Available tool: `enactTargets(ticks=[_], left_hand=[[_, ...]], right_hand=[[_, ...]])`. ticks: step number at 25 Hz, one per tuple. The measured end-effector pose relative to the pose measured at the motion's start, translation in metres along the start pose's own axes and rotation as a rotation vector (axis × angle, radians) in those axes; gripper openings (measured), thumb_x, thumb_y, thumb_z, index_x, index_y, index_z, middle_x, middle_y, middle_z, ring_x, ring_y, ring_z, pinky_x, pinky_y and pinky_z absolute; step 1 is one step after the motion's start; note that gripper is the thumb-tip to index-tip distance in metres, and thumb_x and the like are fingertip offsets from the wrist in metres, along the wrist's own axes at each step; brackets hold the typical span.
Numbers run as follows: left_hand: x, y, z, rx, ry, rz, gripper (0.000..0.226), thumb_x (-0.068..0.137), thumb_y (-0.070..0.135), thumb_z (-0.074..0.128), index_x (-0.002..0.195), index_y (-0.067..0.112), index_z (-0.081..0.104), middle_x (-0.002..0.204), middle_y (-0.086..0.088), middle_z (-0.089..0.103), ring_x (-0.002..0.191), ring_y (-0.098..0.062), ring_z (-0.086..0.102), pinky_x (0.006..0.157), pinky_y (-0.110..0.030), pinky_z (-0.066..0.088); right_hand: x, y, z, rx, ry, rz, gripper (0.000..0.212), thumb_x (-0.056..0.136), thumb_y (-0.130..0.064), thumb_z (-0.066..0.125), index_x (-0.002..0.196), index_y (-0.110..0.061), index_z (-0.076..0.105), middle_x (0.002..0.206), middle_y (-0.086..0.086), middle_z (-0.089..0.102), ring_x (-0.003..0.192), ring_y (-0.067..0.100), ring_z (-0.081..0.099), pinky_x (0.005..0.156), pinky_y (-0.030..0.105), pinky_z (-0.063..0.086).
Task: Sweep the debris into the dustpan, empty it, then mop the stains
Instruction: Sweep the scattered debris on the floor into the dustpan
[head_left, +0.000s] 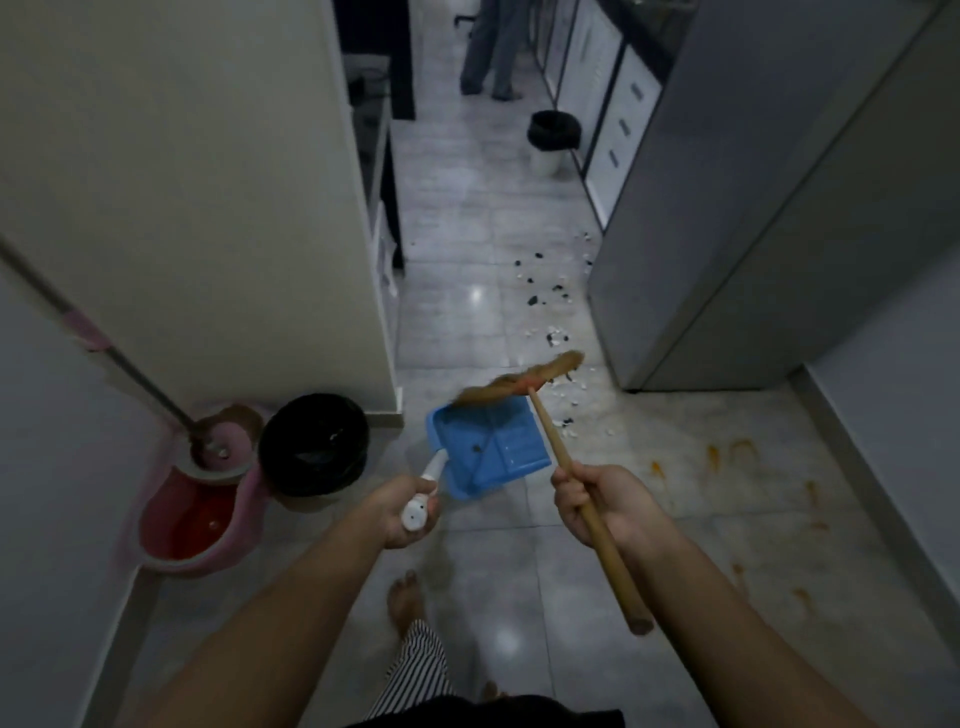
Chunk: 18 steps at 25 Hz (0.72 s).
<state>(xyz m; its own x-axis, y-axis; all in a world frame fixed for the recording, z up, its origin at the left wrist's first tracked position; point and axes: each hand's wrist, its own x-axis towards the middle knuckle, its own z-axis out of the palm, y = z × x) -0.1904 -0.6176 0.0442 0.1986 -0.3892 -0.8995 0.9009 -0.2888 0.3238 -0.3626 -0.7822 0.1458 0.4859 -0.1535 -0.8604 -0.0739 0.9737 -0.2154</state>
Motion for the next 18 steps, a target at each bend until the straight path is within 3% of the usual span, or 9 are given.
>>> enactTargets(ticks=[3, 6, 9, 12, 16, 18], left_hand=[[0.027, 0.042, 0.028, 0.027, -0.003, 0.004, 0.013, 0.100, 0.009, 0.040, 0.113, 0.006, 0.038, 0.042, -0.012, 0.050, 0.023, -0.013, 0.045, 0.032, -0.014, 0.043], [0.063, 0.096, 0.041, 0.047, 0.028, -0.007, 0.018, 0.100, 0.009, 0.039, 0.118, 0.006, 0.036, 0.045, -0.013, 0.048, 0.022, -0.014, 0.045, 0.031, -0.015, 0.043], [0.094, 0.146, 0.047, 0.106, 0.028, -0.013, 0.009, 0.101, 0.009, 0.036, 0.101, 0.001, 0.040, 0.036, -0.010, 0.046, 0.021, -0.013, 0.044, 0.029, -0.014, 0.041], [0.116, 0.188, 0.057, 0.154, 0.054, -0.034, 0.018, 0.101, 0.010, 0.035, 0.086, 0.002, 0.040, 0.034, -0.009, 0.046, 0.021, -0.014, 0.046, 0.028, -0.014, 0.041], [0.147, 0.226, 0.077, 0.207, 0.061, -0.089, 0.023, 0.102, 0.012, 0.034, 0.083, 0.002, 0.042, 0.033, -0.009, 0.048, 0.021, -0.015, 0.047, 0.026, -0.014, 0.038], [0.163, 0.239, 0.086, 0.209, 0.077, -0.096, 0.017, 0.101, 0.011, 0.034, 0.092, 0.001, 0.044, 0.039, -0.010, 0.050, 0.022, -0.014, 0.048, 0.027, -0.014, 0.040]], right_hand=[[0.044, -0.038, 0.003, 0.144, -0.013, -0.029, 0.028, 0.105, -0.021, 0.034, 0.082, -0.006, 0.043, 0.049, 0.002, 0.040, 0.025, 0.007, 0.033, 0.026, 0.009, 0.026], [0.090, -0.076, 0.013, 0.242, -0.039, -0.056, 0.031, 0.106, -0.023, 0.032, 0.081, -0.007, 0.042, 0.043, 0.002, 0.040, 0.023, 0.007, 0.033, 0.023, 0.011, 0.025], [0.127, -0.111, 0.023, 0.344, -0.032, -0.070, 0.032, 0.106, -0.026, 0.032, 0.084, -0.006, 0.045, 0.043, 0.002, 0.040, 0.023, 0.007, 0.034, 0.023, 0.011, 0.026], [0.157, -0.145, 0.032, 0.399, -0.013, -0.067, 0.034, 0.106, -0.027, 0.032, 0.086, -0.004, 0.047, 0.042, 0.002, 0.041, 0.023, 0.008, 0.036, 0.023, 0.013, 0.028], [0.191, -0.185, 0.037, 0.549, -0.002, -0.101, 0.034, 0.106, -0.025, 0.028, 0.084, -0.005, 0.044, 0.040, 0.002, 0.038, 0.021, 0.008, 0.034, 0.024, 0.012, 0.028], [0.206, -0.204, 0.037, 0.592, 0.005, -0.100, 0.035, 0.107, -0.025, 0.025, 0.080, -0.008, 0.041, 0.039, 0.001, 0.037, 0.020, 0.009, 0.033, 0.024, 0.012, 0.027]])
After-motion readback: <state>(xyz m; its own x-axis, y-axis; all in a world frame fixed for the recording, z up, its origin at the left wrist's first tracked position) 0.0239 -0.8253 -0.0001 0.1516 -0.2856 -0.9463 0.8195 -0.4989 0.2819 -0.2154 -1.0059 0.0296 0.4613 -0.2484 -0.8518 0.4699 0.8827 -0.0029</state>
